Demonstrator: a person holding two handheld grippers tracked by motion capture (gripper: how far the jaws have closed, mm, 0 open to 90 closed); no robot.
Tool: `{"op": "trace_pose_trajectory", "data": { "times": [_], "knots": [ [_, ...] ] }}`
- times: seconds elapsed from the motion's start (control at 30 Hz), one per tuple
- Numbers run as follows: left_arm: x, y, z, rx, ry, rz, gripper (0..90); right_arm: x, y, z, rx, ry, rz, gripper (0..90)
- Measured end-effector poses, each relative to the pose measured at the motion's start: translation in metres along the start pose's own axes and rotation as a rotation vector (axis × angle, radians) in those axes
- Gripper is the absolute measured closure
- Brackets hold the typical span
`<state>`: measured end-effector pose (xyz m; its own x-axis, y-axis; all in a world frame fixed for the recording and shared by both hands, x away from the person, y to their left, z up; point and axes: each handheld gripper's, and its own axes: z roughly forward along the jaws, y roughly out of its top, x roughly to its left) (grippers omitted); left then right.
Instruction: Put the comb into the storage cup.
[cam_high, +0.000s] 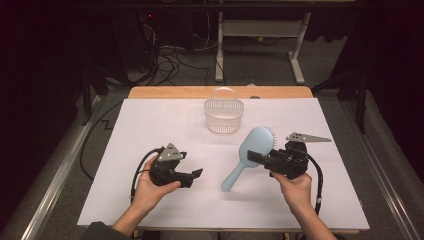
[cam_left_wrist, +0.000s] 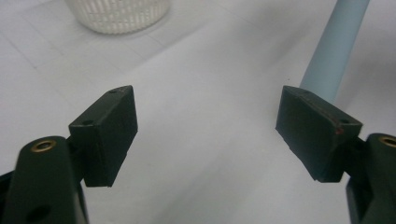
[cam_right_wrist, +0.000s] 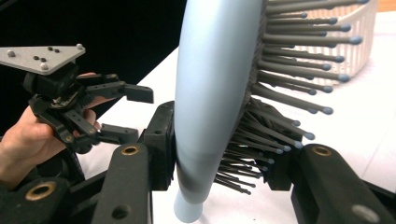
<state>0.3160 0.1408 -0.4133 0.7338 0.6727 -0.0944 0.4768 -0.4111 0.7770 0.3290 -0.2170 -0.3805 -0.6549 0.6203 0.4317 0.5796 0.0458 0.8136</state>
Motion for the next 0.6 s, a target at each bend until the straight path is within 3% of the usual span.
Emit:
{"op": "trace_pose_trajectory", "data": {
  "times": [0.1,0.2,0.27,0.6],
  "knots": [
    [0.006,-0.004,-0.005,-0.017,0.015,-0.018,21.8,-0.001,0.001,-0.002,-0.004,-0.004,0.003,55.7],
    [0.010,-0.009,-0.010,-0.038,0.049,-0.001,23.6,-0.003,0.001,-0.004,-0.003,-0.004,0.014,55.6],
    [0.014,-0.012,-0.015,-0.039,0.059,-0.015,23.9,-0.005,0.002,-0.005,-0.005,0.005,0.027,55.6],
    [0.033,-0.036,-0.034,-0.097,0.133,-0.042,23.9,-0.011,0.007,-0.016,-0.014,-0.030,0.030,55.6]
  ]
}}
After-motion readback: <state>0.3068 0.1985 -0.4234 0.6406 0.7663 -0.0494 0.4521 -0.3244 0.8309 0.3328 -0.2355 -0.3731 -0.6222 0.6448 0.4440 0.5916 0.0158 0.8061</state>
